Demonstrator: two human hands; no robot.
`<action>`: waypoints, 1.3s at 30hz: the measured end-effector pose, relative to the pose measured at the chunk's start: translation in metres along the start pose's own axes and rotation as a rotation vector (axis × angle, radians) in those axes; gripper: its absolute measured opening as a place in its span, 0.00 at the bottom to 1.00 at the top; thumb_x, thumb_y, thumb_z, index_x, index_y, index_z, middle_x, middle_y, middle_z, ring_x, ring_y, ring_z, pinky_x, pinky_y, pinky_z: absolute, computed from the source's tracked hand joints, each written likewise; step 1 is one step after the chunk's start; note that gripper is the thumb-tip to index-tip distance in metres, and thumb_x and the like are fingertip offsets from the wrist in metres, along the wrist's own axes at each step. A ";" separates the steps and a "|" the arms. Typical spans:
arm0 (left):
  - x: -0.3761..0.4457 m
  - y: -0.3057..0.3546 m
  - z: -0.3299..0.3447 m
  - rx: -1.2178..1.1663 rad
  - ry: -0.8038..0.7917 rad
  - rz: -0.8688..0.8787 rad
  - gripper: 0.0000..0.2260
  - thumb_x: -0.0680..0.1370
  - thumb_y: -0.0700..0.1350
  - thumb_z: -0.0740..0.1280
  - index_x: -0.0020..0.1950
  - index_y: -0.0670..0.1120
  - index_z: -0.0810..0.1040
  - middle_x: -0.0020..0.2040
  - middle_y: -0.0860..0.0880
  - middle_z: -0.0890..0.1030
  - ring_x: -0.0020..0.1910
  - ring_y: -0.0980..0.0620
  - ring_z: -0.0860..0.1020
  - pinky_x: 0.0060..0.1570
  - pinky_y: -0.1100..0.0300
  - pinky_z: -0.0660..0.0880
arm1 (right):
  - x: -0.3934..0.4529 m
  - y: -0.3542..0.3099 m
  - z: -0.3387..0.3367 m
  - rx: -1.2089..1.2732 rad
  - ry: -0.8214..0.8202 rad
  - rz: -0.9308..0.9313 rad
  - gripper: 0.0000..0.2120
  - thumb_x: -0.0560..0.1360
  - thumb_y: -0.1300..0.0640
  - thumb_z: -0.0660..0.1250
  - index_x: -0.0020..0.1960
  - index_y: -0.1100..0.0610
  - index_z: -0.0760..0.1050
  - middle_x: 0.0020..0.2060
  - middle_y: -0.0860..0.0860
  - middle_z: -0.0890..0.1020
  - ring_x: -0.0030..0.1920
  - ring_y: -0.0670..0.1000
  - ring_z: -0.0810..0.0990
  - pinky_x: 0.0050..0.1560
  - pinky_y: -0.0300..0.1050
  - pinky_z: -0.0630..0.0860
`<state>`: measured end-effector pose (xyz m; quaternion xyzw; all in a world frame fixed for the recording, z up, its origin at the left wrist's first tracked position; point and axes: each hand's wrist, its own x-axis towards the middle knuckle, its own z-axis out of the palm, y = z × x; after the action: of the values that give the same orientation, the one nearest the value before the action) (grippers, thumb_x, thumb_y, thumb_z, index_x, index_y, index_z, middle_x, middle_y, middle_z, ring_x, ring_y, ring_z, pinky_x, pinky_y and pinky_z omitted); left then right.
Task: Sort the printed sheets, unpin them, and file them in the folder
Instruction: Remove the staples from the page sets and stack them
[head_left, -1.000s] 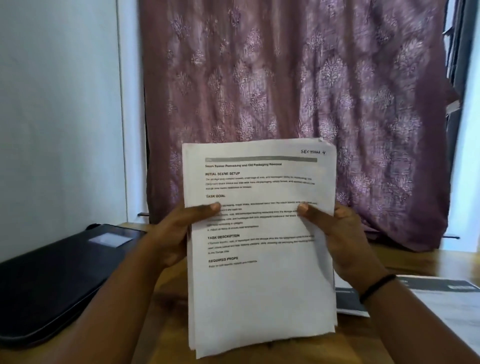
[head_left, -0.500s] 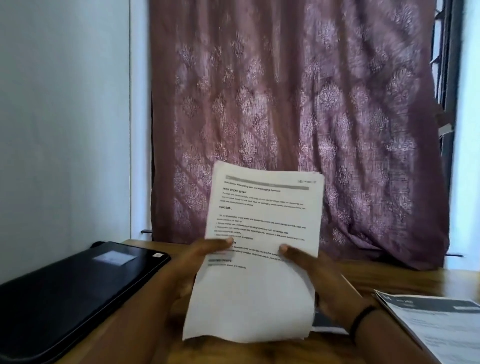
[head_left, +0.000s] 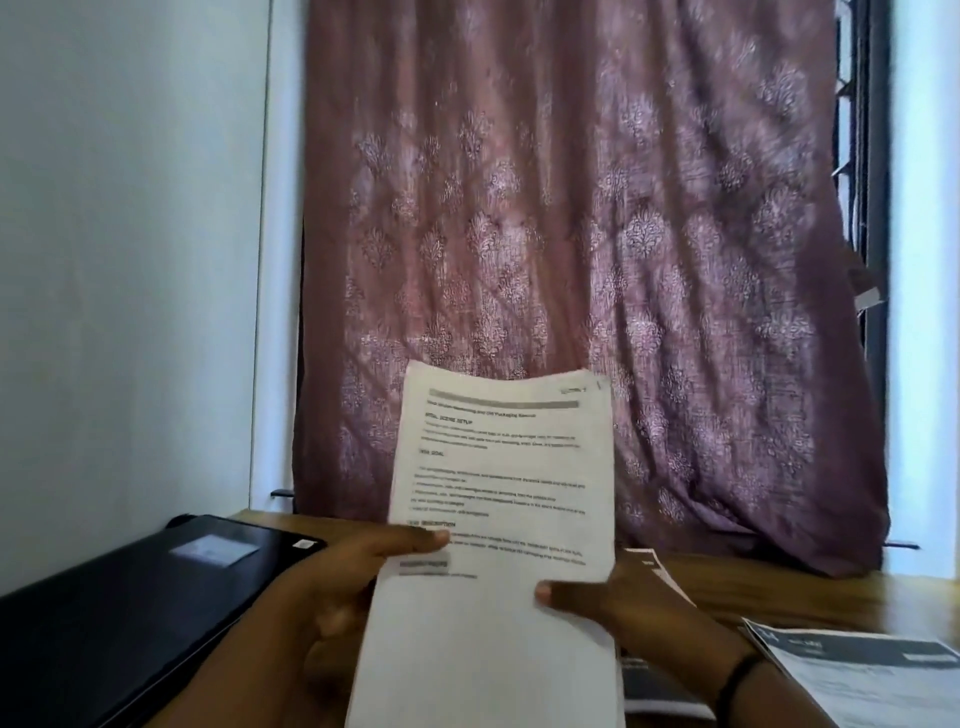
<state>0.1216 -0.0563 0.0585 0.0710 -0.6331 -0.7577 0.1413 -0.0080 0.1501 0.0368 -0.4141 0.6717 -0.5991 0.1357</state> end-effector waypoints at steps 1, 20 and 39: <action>0.002 -0.002 -0.001 0.055 -0.005 -0.021 0.13 0.68 0.39 0.70 0.52 0.41 0.84 0.53 0.37 0.83 0.50 0.38 0.82 0.50 0.47 0.80 | 0.001 0.003 -0.004 0.014 -0.013 0.029 0.19 0.67 0.60 0.77 0.57 0.53 0.81 0.53 0.48 0.85 0.56 0.49 0.82 0.64 0.54 0.74; 0.046 -0.071 0.015 0.228 -0.165 -0.230 0.19 0.73 0.28 0.67 0.63 0.40 0.76 0.57 0.38 0.82 0.56 0.37 0.80 0.60 0.39 0.74 | 0.001 0.052 -0.072 0.082 0.318 0.321 0.07 0.77 0.63 0.66 0.52 0.63 0.80 0.45 0.57 0.86 0.47 0.59 0.83 0.57 0.57 0.77; 0.048 -0.085 0.038 0.984 -0.165 0.232 0.07 0.77 0.51 0.68 0.50 0.50 0.82 0.43 0.53 0.84 0.35 0.64 0.76 0.38 0.67 0.71 | -0.010 0.060 -0.015 -0.089 0.006 0.214 0.16 0.74 0.64 0.70 0.59 0.53 0.74 0.48 0.54 0.86 0.47 0.53 0.85 0.47 0.43 0.82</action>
<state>0.0544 -0.0219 -0.0144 -0.0015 -0.9276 -0.3525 0.1239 -0.0356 0.1636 -0.0175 -0.3439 0.7383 -0.5522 0.1783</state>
